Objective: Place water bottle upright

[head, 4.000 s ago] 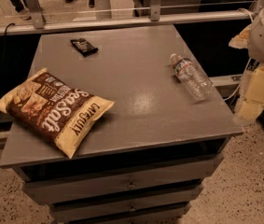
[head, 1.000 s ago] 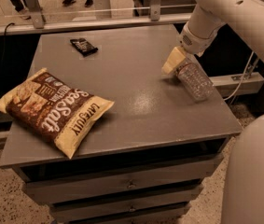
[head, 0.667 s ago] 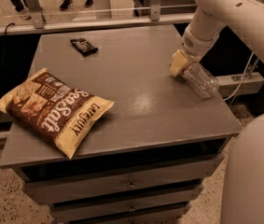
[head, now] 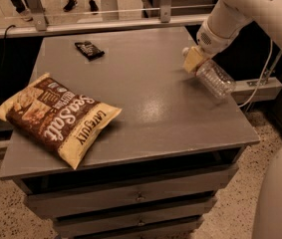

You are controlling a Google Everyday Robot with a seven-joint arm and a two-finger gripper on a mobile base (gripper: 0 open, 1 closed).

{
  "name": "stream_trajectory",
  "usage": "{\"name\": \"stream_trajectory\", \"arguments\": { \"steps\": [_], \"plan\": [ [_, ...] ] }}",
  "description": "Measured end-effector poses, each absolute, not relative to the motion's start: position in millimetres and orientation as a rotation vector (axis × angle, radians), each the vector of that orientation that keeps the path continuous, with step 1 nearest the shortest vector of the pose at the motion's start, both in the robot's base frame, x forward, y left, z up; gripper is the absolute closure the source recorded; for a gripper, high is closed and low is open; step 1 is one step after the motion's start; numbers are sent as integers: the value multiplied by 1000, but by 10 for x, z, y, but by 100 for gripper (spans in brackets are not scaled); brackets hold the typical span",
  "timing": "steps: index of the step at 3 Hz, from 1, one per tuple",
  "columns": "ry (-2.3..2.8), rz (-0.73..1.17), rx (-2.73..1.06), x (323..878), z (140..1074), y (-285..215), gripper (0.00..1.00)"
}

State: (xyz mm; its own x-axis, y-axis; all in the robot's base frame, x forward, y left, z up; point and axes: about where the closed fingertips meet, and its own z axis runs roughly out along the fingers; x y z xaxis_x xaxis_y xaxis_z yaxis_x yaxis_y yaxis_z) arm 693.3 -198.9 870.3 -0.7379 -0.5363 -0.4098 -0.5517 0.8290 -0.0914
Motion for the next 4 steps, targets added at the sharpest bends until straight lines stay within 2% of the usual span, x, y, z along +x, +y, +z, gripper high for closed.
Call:
{"name": "stream_trajectory", "arguments": {
  "steps": [1, 2, 4],
  "plan": [
    [2367, 204, -912, 7071, 9028, -1663, 100],
    [2090, 421, -970, 7206, 9341, -1332, 100],
    [1611, 735, -966, 7100, 9694, -1223, 100]
  ]
}}
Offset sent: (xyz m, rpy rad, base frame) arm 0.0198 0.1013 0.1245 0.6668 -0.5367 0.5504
